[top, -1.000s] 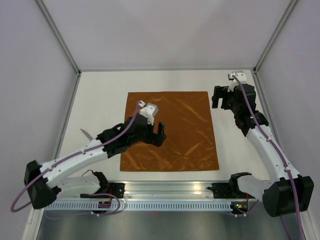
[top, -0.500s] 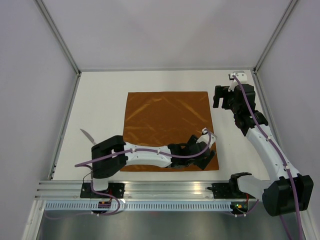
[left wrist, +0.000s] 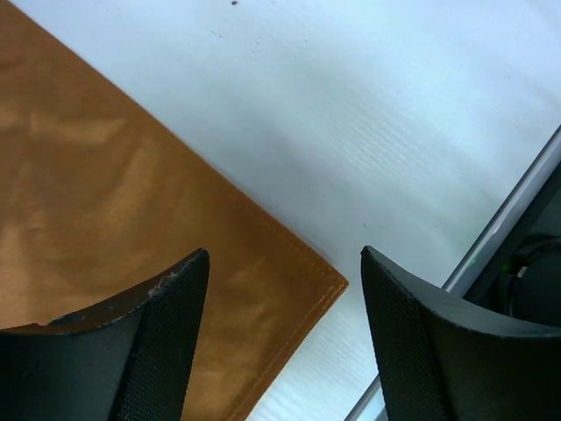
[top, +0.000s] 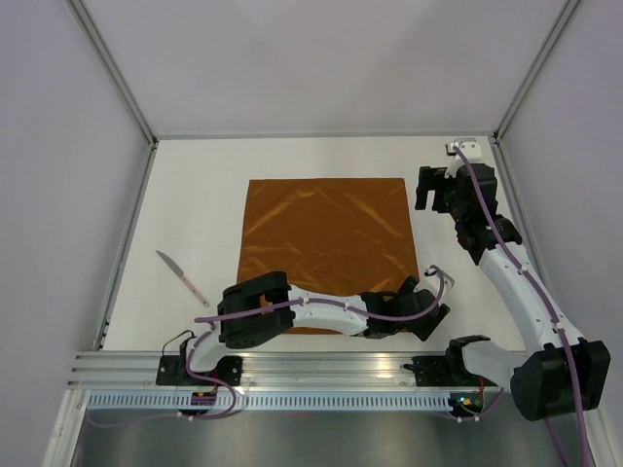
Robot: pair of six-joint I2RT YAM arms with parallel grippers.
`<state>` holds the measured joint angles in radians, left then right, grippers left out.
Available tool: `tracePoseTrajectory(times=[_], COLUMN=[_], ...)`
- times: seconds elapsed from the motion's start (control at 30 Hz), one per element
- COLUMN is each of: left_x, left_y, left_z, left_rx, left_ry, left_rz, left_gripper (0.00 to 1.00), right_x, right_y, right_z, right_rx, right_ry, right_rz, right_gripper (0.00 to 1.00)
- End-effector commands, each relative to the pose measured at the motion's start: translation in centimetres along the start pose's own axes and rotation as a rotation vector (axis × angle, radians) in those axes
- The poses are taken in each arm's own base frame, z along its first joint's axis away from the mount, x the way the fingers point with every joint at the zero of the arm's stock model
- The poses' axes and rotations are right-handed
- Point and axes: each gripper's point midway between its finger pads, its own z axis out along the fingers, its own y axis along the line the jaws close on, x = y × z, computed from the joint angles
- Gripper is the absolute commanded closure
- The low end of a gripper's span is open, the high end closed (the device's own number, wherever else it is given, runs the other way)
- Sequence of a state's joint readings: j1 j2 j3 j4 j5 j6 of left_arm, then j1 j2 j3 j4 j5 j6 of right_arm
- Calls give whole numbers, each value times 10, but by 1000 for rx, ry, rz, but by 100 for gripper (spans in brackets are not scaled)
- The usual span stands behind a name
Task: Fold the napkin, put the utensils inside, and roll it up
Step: Fold the napkin
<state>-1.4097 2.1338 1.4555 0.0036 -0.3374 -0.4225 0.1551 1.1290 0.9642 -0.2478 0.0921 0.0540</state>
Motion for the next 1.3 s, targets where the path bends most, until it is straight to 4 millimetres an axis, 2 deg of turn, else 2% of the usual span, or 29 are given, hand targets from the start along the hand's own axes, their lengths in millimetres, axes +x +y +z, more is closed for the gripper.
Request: tracePoseTrajectory(times=[0.0,0.23,0.37,0.4,0.57,0.63,0.7,0.9,0.97,1.1,1.27], left_x=[-10,8,14,16,22,21,19,3,0,-14,-15], left_y=[-22,-26,-26,-25,-21,-20,-18,-20,-20,-28,-32], left_z=[8,21,24,25,26,25,23,14,11,-4,-15], left_rx=[53,39,31,29,6,-2,-9,-1,5,66,111], left_ry=[-39,-18,-10,-5,3,3,-4,-32,-39,-83,-103], left_rz=[12,30,29,30,25,28,28,23,27,31,51], left_gripper=[28,34,41,46,58,68,78,98,98,66,63], right_x=[-17,-17,-17,-16,-17,-16,-16,-16,-17,-16,-16], right_y=[-3,-4,-3,-3,-4,-3,-4,-3,-4,-4,-5], right_z=[-3,-3,-3,-3,-3,-3,-3,-3,-3,-3,-3], right_rx=[23,25,23,23,25,23,25,23,25,25,32], right_ry=[-36,-36,-38,-36,-36,-35,-35,-33,-35,-35,-37], right_rz=[-7,-5,-6,-7,-7,-8,-6,-9,-9,-10,-10], right_gripper=[2,2,2,2,2,2,2,2,2,2,2])
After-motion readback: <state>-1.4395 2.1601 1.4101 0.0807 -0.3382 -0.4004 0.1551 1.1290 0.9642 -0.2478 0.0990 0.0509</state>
